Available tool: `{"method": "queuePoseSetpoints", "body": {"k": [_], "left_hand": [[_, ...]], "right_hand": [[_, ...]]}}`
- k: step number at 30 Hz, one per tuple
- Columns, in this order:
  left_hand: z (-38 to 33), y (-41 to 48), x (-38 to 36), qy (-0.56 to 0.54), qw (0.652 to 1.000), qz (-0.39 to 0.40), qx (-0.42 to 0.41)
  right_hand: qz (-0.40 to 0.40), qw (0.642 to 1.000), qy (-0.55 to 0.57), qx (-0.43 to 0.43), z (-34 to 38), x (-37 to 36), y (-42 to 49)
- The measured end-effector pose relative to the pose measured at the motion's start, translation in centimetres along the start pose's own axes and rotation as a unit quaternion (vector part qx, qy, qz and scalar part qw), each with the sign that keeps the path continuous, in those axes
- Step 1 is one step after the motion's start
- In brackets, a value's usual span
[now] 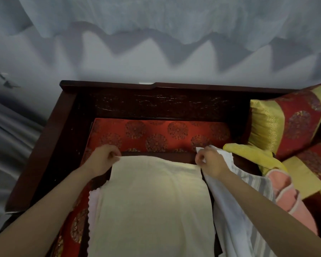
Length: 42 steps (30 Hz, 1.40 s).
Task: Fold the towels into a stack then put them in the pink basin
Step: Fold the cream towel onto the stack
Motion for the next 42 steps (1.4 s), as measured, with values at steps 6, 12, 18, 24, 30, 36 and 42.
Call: {"method": "queuePoseSetpoints", "body": {"k": [6,12,18,24,30,36,42], "left_hand": [[-3.7,-6.8,6.7,-0.332,0.921,0.204,-0.026],[-7.3,-12.5,7.9,-0.301,0.882,0.347,-0.11],[-5.3,-12.1,7.6,-0.336,0.901,0.272,-0.036],[-4.3,-10.0,6.1,-0.356,0.92,0.158,0.042],[-1.5,-6.5,3.7,-0.293,0.944,0.126,0.086],[3.4,-2.0,-0.7,-0.072,0.964,0.208,0.147],[3.0,-1.2,-1.9,-0.024,0.918,0.33,0.217]], "right_hand": [[0.102,0.989,0.074,0.082,1.9,1.7,-2.9],[0.229,0.937,-0.018,0.265,6.6,-0.5,-4.1],[0.296,0.931,0.039,0.209,6.8,2.4,-7.7],[0.469,0.852,0.22,0.07,6.2,4.0,-10.1],[0.293,0.905,0.303,0.053,5.5,3.7,-7.3],[0.084,0.969,0.227,-0.044,3.0,0.1,-0.7],[0.113,0.969,0.099,-0.199,1.6,-1.9,0.7]]}}
Point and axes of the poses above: each hand's wrist, its own y-axis towards the middle knuckle, its own x-axis out of the back of the hand, z = x × y, the point moved 2 cm from there along y, towards the middle knuckle, and after that the axes turned 14 degrees about y, right-handed, at the moved point
